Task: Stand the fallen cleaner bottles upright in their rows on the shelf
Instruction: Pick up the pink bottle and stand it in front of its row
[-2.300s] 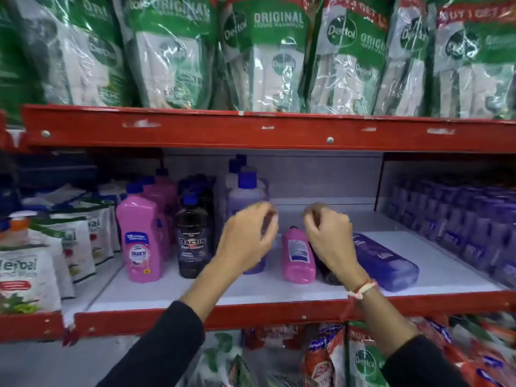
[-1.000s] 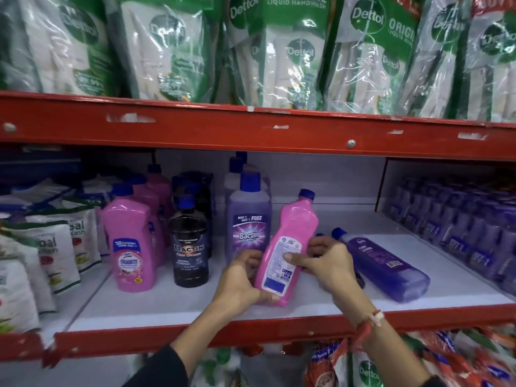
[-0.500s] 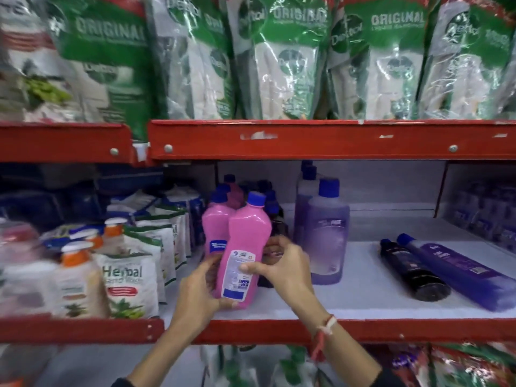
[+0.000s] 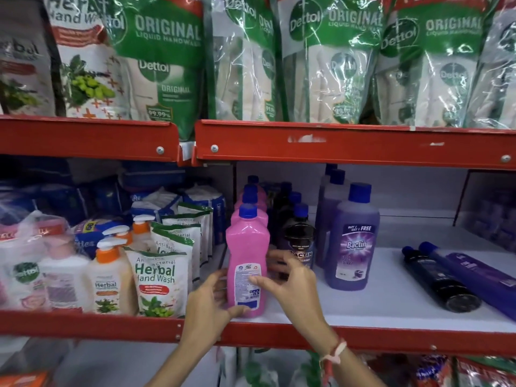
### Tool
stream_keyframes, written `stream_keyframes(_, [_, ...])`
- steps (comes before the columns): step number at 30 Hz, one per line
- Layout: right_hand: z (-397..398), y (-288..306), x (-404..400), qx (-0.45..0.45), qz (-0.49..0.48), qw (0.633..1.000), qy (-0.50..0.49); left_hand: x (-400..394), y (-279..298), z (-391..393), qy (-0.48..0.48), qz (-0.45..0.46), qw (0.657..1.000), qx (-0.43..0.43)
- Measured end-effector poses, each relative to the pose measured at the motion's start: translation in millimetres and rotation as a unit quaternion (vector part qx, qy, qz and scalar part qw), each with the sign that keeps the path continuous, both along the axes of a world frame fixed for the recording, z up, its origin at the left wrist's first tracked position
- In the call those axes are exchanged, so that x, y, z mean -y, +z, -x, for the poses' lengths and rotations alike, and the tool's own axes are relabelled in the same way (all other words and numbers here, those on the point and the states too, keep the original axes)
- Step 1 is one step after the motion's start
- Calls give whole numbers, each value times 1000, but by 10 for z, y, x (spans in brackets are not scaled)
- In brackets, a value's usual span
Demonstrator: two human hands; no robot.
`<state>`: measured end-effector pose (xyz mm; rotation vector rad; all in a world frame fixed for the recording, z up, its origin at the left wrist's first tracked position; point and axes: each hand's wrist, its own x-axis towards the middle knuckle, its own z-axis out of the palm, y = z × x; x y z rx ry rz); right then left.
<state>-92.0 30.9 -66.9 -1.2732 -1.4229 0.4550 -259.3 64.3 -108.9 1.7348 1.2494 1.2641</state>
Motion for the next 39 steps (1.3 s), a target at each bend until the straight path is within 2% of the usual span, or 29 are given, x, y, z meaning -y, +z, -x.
stream_keyframes(4, [123,-239,147,19,-30,998,-48,123,37,10,-1,-3,1000,26])
stream_keyframes(9, [155,-324,91,105,25,994,19,263,131,99,-19,15,998,57])
stream_keyframes(14, [90,-254,-43,81,83,991,70,221,185,134,18,-1,1000,8])
stream_keyframes(17, [35,-251,-92,20,110,987,112,159,194,126,21,16,999,47])
stream_keyframes(19, [-5,-230,-113,-2,125,983,136,148,181,104,2,11,999,37])
stream_keyframes(25, [-67,-215,-159,20,114,983,140,142,138,23,-25,7,998,65])
stream_keyframes(30, [-55,-246,-159,15,99,986,134,140,119,36,-23,2,999,48])
stream_keyframes(32, [-61,-240,-149,17,98,986,132,136,82,28,0,-23,1000,20])
stream_keyframes(35, [-97,-216,-135,39,103,984,138,215,70,-33,76,-126,989,-10])
stream_keyframes(39, [-369,-131,-57,44,78,990,109,430,222,-325,104,-314,944,16])
